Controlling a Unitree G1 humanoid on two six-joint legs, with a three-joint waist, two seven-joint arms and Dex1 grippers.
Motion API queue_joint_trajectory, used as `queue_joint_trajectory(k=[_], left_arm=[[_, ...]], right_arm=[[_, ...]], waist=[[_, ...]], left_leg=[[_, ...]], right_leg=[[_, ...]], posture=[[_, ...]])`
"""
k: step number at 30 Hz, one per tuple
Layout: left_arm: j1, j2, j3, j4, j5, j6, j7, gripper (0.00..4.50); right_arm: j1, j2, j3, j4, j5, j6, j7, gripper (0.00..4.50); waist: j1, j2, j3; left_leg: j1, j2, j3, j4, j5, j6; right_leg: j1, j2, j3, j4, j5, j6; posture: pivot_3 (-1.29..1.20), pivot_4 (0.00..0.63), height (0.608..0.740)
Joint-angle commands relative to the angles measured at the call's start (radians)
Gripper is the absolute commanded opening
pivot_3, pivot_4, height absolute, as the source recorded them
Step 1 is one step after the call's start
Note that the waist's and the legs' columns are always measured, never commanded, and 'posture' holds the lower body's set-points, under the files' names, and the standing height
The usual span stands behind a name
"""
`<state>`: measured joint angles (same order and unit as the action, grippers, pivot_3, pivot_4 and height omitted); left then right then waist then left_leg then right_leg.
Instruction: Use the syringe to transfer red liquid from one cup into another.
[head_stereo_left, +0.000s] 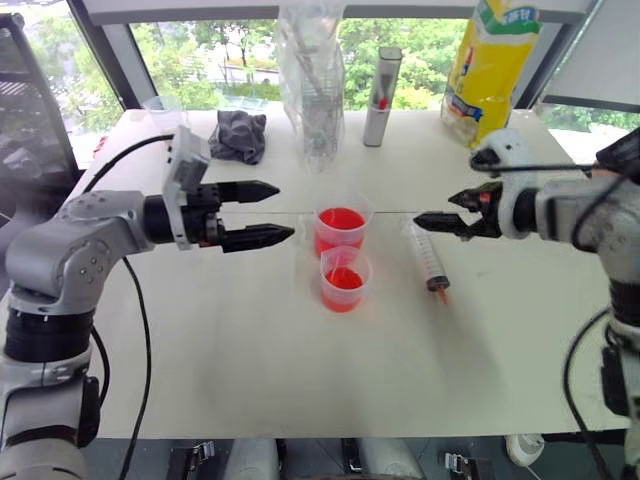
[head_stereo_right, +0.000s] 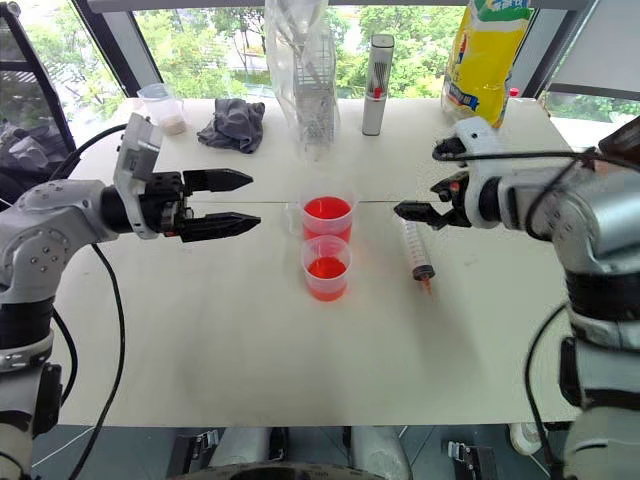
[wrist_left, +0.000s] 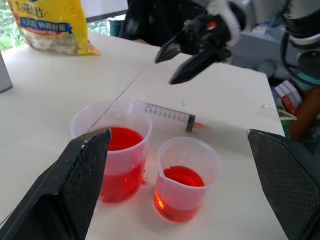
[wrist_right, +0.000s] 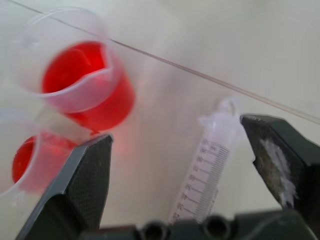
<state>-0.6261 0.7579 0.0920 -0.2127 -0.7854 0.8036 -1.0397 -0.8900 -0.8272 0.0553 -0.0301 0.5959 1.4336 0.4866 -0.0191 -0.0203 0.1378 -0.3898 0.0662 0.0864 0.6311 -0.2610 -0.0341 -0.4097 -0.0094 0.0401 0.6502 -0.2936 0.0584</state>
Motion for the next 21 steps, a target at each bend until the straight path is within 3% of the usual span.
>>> queue_joint_trajectory(k=[1,10,19,21], left_arm=[[-0.001,-0.001,0.020,-0.019,0.004,-0.023,0.007,4.50],[0.058,-0.008,0.053,-0.080,-0.018,-0.016,0.053,4.50],[0.082,-0.006,0.061,-0.109,-0.033,-0.014,0.080,4.50],[0.082,-0.006,0.061,-0.109,-0.034,-0.015,0.083,4.50]], right_arm=[[-0.087,0.046,0.055,0.176,-0.067,0.069,-0.020,4.43],[-0.166,0.107,0.262,0.488,-0.208,-0.033,0.077,4.43],[-0.220,0.172,0.356,0.662,-0.321,-0.141,0.195,4.43],[-0.229,0.185,0.364,0.693,-0.345,-0.161,0.213,3.91]], waist=[[0.002,0.000,0.000],[0.001,0.000,0.000],[-0.002,0.000,0.000],[-0.003,0.000,0.000]], left_leg=[[0.000,0.000,0.000,0.000,0.000,0.000],[-0.001,0.000,0.000,0.000,0.000,0.000],[-0.001,0.000,0.000,0.000,0.000,0.000],[-0.001,0.000,0.000,0.000,0.000,0.000]], right_leg=[[0.000,0.000,0.000,0.000,0.000,0.000],[-0.001,0.000,0.000,0.000,0.000,0.000],[-0.001,0.000,0.000,0.000,0.000,0.000],[-0.001,0.000,0.000,0.000,0.000,0.000]], posture=[[0.00,0.150,0.740],[0.00,0.150,0.740],[0.00,0.150,0.740],[0.00,0.150,0.740]])
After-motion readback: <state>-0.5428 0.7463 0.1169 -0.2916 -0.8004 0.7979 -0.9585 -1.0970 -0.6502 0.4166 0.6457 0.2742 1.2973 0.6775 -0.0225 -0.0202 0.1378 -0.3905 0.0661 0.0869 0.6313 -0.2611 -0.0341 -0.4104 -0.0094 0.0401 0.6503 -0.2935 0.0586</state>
